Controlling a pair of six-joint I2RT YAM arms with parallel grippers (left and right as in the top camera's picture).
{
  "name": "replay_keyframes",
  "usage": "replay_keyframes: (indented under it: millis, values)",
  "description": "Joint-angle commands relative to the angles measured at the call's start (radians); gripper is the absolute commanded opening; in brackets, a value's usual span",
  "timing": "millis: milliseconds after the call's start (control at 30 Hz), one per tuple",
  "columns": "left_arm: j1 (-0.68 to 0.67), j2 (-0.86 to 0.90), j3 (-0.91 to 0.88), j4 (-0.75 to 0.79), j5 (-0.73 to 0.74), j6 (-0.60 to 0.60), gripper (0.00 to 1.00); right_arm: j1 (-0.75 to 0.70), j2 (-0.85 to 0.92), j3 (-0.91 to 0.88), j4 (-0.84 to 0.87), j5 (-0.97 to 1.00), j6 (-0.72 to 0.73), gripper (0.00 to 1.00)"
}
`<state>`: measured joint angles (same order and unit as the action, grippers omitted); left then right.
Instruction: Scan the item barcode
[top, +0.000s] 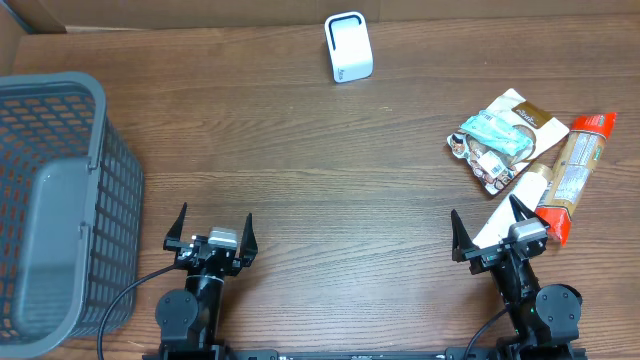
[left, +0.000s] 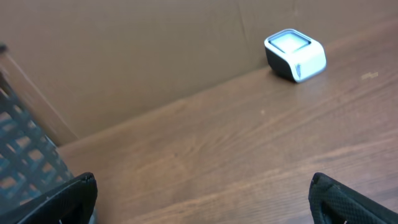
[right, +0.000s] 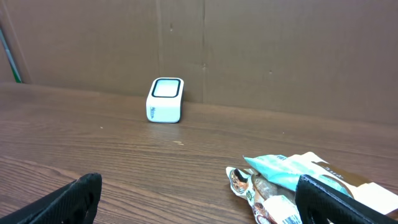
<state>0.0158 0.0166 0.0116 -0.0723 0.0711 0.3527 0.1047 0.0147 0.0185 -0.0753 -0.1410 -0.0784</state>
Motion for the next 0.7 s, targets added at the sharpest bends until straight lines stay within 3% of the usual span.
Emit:
replay_keyframes:
  millis: [0,667]
  values:
    - [0.008,-0.013,-0.007,-0.002,-0.012,-0.001,1.0,0.0,-0.012,-0.011,0.003,0.008,-0.001,1.0]
    - [0.008,-0.013,-0.007,-0.002,-0.019,-0.02,1.0,0.0,-0.012,-0.011,0.003,0.008,-0.001,1.0]
